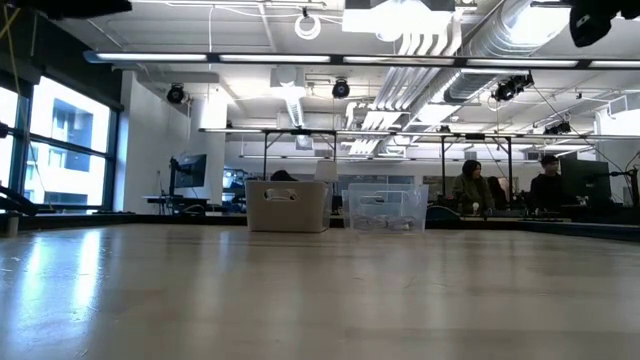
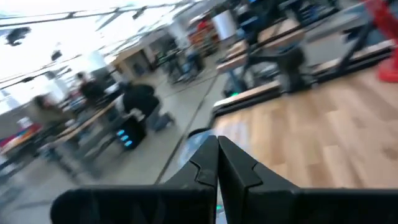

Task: Pick & Place USB Port
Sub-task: Return to Home Position

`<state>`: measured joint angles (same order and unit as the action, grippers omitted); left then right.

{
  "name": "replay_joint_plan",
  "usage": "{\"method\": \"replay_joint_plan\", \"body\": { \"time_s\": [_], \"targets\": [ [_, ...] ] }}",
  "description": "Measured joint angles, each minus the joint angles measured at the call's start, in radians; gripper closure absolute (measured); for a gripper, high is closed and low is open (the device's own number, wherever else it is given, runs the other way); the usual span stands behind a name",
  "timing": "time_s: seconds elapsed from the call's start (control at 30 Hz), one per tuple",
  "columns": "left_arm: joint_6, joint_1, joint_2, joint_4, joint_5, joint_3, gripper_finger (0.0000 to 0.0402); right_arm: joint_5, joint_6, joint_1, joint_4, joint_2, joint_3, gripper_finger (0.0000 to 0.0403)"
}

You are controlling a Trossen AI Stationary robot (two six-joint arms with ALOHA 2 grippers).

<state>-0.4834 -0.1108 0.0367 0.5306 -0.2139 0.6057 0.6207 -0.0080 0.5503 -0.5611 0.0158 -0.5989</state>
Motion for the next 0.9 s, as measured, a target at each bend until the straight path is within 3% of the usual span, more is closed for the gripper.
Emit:
{"method": "replay_joint_plan", "body": {
  "time_s": [0.53, 0.9],
  "targets": [
    [0.006, 0.0, -0.03, -0.476, 0.249, -0.467, 0.0401, 0.018, 0.022, 0.0, 0.173, -0.004, 0.221, 0.0403],
    [0.02, 0.0, -0.03, -0.592, 0.332, -0.578, 0.0401, 0.015, 0.009, 0.0, 0.321, -0.005, 0.355, 0.0403]
  ]
}}
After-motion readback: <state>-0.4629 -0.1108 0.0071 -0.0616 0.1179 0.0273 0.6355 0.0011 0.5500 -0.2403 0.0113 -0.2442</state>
